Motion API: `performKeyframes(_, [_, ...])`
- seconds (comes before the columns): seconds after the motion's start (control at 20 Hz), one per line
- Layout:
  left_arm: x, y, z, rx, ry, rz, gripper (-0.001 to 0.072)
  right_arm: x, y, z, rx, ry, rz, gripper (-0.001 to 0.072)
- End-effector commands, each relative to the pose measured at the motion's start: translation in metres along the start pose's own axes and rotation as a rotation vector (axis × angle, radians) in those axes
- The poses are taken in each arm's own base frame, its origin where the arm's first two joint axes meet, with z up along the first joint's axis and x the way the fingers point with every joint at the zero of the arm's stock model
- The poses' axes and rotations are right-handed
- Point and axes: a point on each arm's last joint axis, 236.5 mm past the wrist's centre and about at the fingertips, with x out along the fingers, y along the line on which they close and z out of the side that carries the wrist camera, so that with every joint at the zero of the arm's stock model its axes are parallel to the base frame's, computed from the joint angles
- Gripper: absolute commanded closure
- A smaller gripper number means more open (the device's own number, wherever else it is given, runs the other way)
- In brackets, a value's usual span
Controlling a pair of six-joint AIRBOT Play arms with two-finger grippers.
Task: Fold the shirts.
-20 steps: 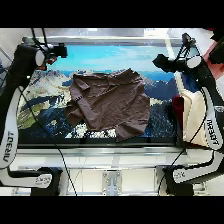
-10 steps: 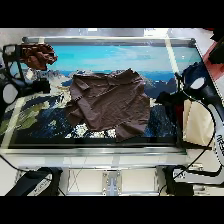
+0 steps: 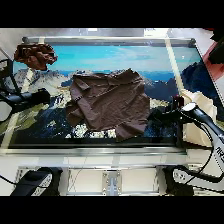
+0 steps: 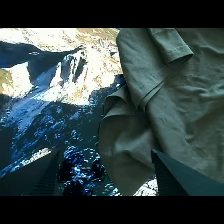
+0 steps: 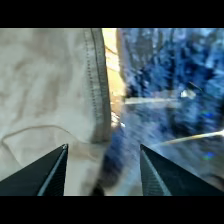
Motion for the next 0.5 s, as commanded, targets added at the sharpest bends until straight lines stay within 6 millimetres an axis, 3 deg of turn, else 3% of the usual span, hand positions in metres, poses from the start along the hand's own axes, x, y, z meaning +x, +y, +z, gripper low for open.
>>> performKeyframes(0.0, [-0.001,-0.005,-0.004,-0.018,0.010,-0.023,0.0086,0.016,0.016,0.005,0.025,-0.073,0.042,0.0181])
performKeyframes(0.15, [-0.001,-0.006,-0.005,-0.017,0.014,-0.027,0.0085,0.025,0.034,0.012,0.006,-0.133,0.056,0.0195])
performKeyframes(0.2, [-0.001,-0.006,-0.006,-0.013,0.018,-0.026,0.0085,0.027,0.039,0.012,0.007,-0.137,0.064,0.0264])
performKeyframes(0.3, [-0.001,-0.002,-0.011,-0.010,0.042,-0.013,0.0085,0.025,0.045,0.012,0.013,-0.137,0.089,0.0663])
performKeyframes(0.45, [0.004,0.011,-0.044,-0.066,0.143,0.041,0.0086,0.003,0.055,0.022,0.000,-0.198,0.120,0.0676])
